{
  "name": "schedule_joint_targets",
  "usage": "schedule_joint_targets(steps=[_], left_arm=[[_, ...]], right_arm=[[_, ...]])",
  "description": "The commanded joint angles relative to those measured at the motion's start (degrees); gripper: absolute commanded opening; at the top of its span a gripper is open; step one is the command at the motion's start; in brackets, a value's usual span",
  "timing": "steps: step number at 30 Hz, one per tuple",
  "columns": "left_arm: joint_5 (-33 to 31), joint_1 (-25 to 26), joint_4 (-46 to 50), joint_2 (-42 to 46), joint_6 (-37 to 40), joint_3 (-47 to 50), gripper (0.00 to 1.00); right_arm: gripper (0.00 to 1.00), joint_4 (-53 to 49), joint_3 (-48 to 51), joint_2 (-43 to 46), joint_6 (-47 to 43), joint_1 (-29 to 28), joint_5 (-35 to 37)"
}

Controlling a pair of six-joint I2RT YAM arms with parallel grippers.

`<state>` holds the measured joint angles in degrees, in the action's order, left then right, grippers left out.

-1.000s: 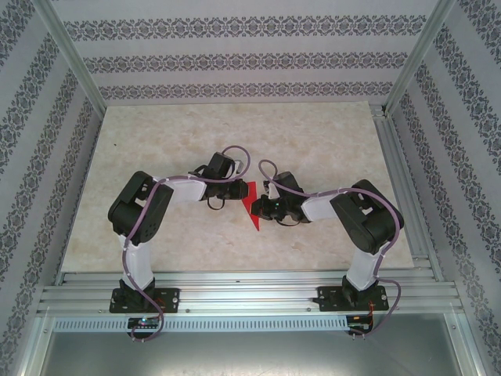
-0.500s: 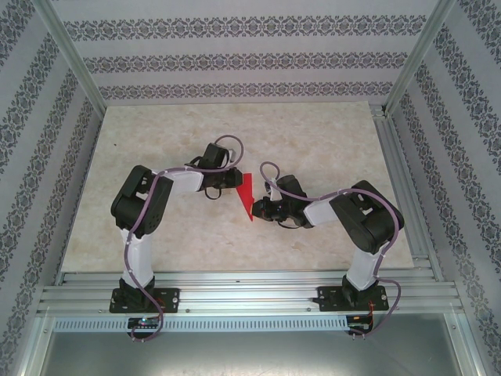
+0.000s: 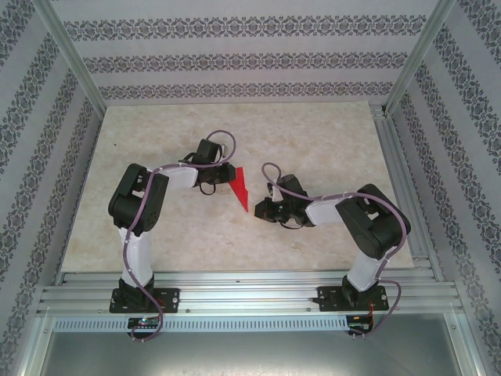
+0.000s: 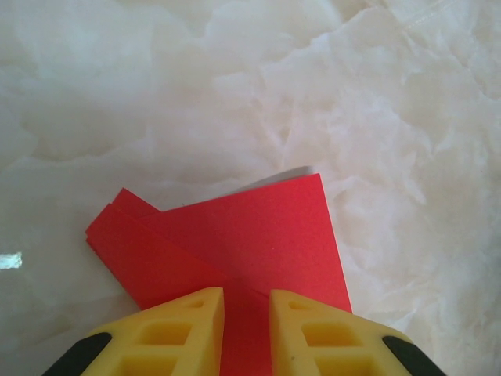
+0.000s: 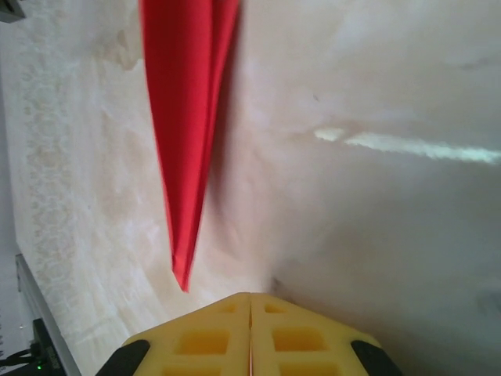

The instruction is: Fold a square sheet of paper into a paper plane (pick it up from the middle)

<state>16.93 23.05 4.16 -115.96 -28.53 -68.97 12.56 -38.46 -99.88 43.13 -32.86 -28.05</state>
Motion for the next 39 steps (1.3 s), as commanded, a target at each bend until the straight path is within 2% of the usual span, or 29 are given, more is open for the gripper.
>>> schedule_joint_targets(steps=[1, 5, 16, 27, 39], left_arm=[[3.26, 1.25, 1.54, -0.24, 2.23, 1.9, 0.24], [5.11, 3.13, 1.2, 1.13, 2.16, 4.13, 0.24], [7.26, 6.22, 0.59, 4.86, 0.13, 6.57, 0.24], [3.7, 3.63, -1.19, 5.19, 0.62, 5.12, 0.27], [-0.93, 0.29, -0.62, 1.7, 3.01, 3.47, 0.27]], right_arm=[[0.09, -9.57, -1.54, 5.6, -2.36, 0.0, 4.07], [0.11, -14.79, -6.44, 7.71, -4.78, -1.51, 6.14], [0.1, -12.77, -12.69, -2.62, -3.55, -5.62, 4.86], [0.09, -9.75, -5.07, -6.02, -1.6, -4.05, 4.69], [0.08, -9.45, -0.27, -5.42, -1.12, -4.03, 4.5]])
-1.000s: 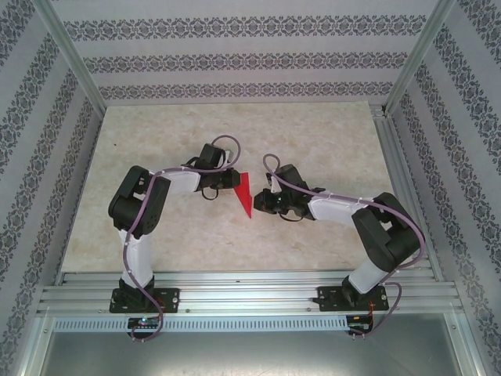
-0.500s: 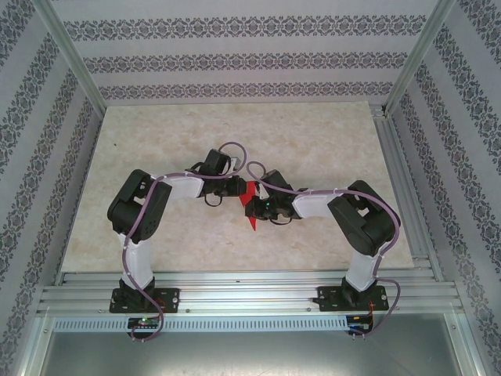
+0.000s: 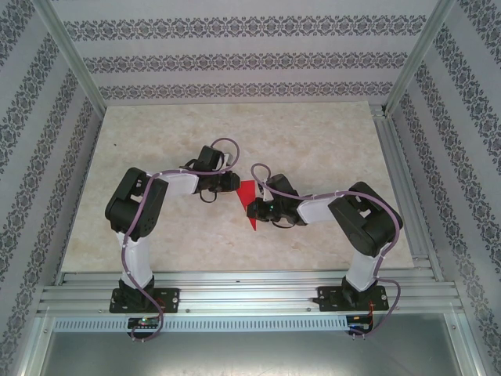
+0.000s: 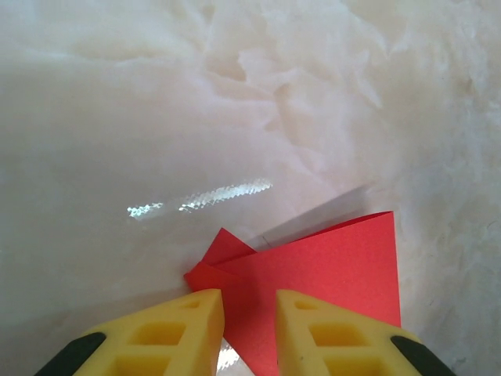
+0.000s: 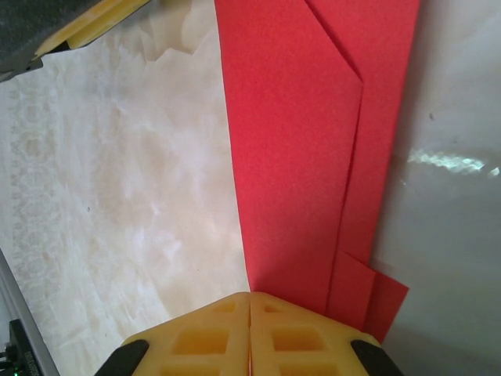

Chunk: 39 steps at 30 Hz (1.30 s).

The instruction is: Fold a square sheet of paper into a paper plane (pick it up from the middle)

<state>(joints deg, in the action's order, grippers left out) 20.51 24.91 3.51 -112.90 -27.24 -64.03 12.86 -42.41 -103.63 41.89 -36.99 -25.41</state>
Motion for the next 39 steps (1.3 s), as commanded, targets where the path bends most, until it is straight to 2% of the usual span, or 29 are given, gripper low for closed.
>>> schedule_joint_targets(steps=[1, 10, 14, 17, 22, 25, 31, 39], left_arm=[[-4.85, -1.72, 0.2, -1.35, 1.79, -1.87, 0.27], [-8.39, -3.02, 4.32, -0.49, 2.82, -7.04, 0.32], [-10.67, -2.97, 6.4, 1.16, 2.95, -6.96, 0.38], [-11.37, -2.88, 7.56, 3.58, 2.12, -4.89, 0.44], [-13.47, -0.34, 12.35, 8.99, 2.28, -1.86, 0.59], [-15.66, 2.61, 14.93, 11.39, 1.57, -1.11, 0.66], [-20.44, 10.26, 20.07, 11.83, -3.06, -3.11, 0.7], [-20.32, 16.29, 22.53, 7.92, -9.5, -6.33, 0.68]], right_arm=[[0.08, -9.74, 3.66, -1.51, 0.12, 0.13, 1.85], [0.09, -8.86, 2.67, 0.55, 0.12, 0.07, 2.36], [0.13, -8.05, 0.86, 3.45, 0.05, -0.02, 3.51], [0.21, -7.85, -0.54, 7.92, 0.06, -0.01, 5.34], [0.52, -9.87, 0.87, 18.22, -0.99, 1.32, 14.37], [0.63, -13.7, 2.34, 22.81, -1.91, 3.29, 20.16], [0.73, -15.9, 7.33, 28.04, -1.12, 8.52, 25.48], [0.78, -16.14, 10.5, 30.86, -0.67, 10.23, 27.1]])
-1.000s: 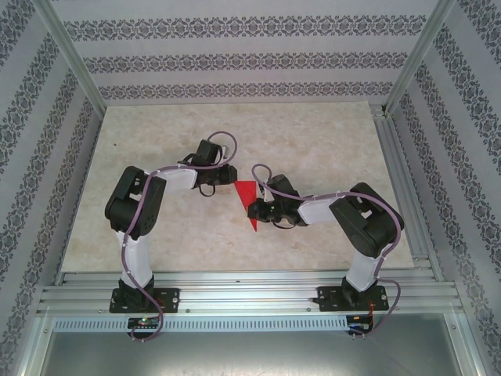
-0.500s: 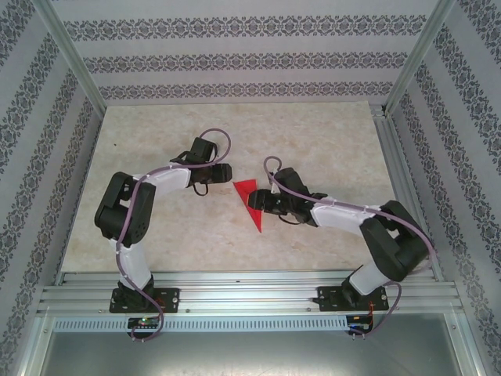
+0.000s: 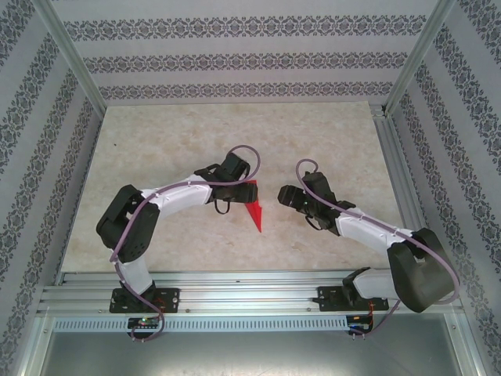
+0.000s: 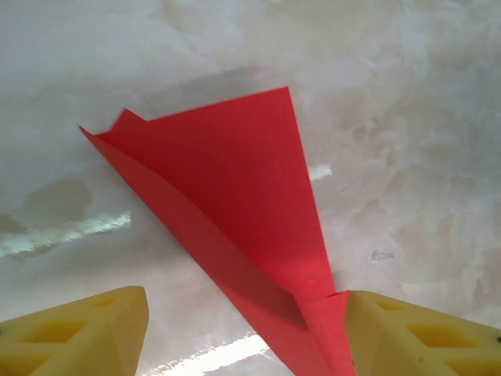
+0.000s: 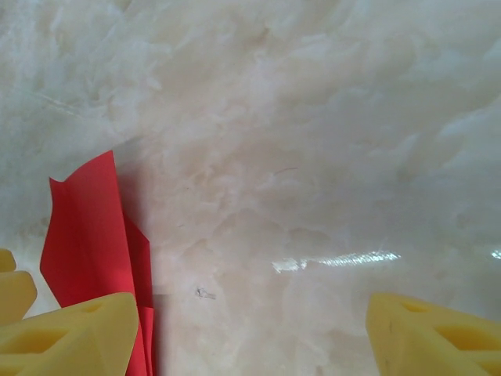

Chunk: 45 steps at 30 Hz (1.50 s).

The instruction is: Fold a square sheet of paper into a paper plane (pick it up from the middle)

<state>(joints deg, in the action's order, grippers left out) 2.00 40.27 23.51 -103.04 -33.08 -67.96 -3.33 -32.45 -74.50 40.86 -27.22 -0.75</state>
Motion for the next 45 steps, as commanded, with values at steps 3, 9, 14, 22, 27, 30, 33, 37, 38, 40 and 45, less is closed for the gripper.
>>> schedule_joint_targets(steps=[3, 9, 14, 22, 27, 30, 33, 37, 38, 40, 45], left_arm=[[-1.48, 1.07, 2.49, -3.72, -4.9, -3.2, 0.64], [-1.51, 1.1, 2.33, -5.0, -6.95, -4.02, 0.49], [-2.15, 1.11, 0.51, -2.69, -9.0, -1.97, 0.34], [-2.58, 1.05, -4.62, 2.2, -10.3, 3.19, 0.02], [0.24, 1.12, -9.78, 7.46, -9.19, 6.4, 0.0], [3.0, 1.04, -14.29, 10.99, -7.86, 8.79, 0.0], [6.41, 0.96, -19.48, 12.94, -6.95, 10.83, 0.0], [11.33, 0.38, -26.41, 12.64, -6.95, 13.12, 0.0], [12.44, 0.26, -27.52, 12.23, -7.16, 13.44, 0.0], [12.9, 0.01, -28.34, 11.37, -7.27, 13.86, 0.0], [15.21, -1.46, -33.99, 8.03, -10.06, 17.24, 0.0]], right_arm=[[0.78, 0.16, 0.94, 1.95, 0.44, 0.66, 2.17], [0.78, -0.53, 1.24, 2.26, 0.78, 0.9, 2.31], [0.78, -0.95, 1.42, 2.41, 3.02, 1.42, 3.38], [0.8, -0.2, 1.79, 4.27, 3.97, 1.82, 1.66], [0.8, 0.46, 1.95, 5.88, 4.36, 1.82, 1.72], [0.79, 0.88, 1.69, 7.61, 5.13, 1.8, 0.68], [0.78, 0.95, 1.01, 9.2, 4.97, 1.82, -1.0], [0.77, 0.95, -0.27, 10.16, 4.53, 1.11, -3.14], [0.76, 0.79, -0.63, 10.22, 4.47, 0.67, -3.17], [0.74, 0.35, -1.25, 9.99, 4.33, -0.46, -2.74], [0.69, -1.69, -2.74, 9.49, 3.7, -4.22, 0.67]])
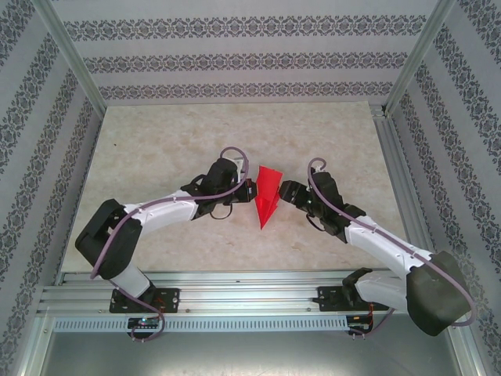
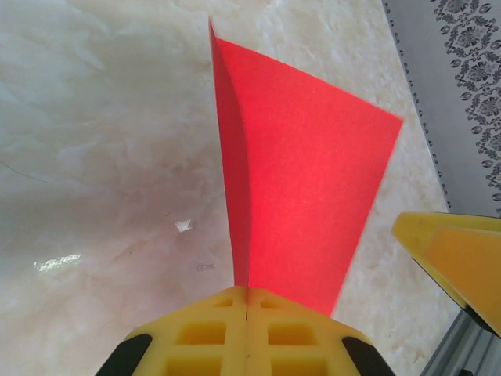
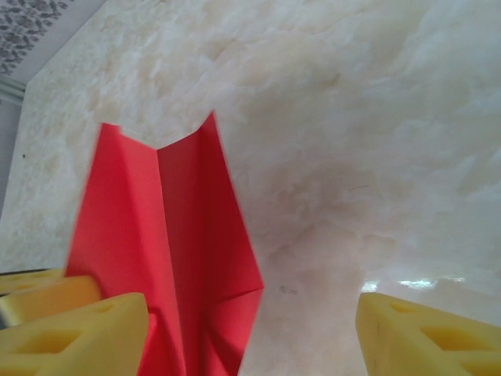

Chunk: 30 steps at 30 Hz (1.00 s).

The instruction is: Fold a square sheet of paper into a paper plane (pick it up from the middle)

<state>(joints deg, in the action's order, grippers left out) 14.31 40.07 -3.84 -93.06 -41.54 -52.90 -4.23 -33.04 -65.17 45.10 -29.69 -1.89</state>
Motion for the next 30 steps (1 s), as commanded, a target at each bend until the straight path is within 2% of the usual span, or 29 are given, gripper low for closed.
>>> schedule_joint_targets(steps=[1, 8, 17, 23, 30], left_arm=[[3.75, -1.55, -8.19, -2.84, -2.24, 2.74, 0.0], [5.96, -3.58, -13.25, -7.37, -4.7, 5.7, 0.0], [6.46, -6.08, -15.13, -8.53, -7.11, 9.46, 0.0], [7.27, -6.32, -15.28, -9.32, -7.19, 9.37, 0.0], [7.93, -6.5, -15.37, -10.3, -7.28, 9.21, 0.0]], right_arm=[[0.67, -0.9, -2.36, -0.33, -0.91, -2.51, 2.07], [0.61, -2.94, -5.11, -5.7, -3.12, -6.71, 4.61], [0.62, -6.34, -11.37, -15.91, -4.84, -12.4, 5.32], [0.57, -8.27, -15.56, -21.47, -5.72, -14.62, 4.77], [0.55, -8.78, -16.71, -23.91, -5.55, -15.59, 4.12]])
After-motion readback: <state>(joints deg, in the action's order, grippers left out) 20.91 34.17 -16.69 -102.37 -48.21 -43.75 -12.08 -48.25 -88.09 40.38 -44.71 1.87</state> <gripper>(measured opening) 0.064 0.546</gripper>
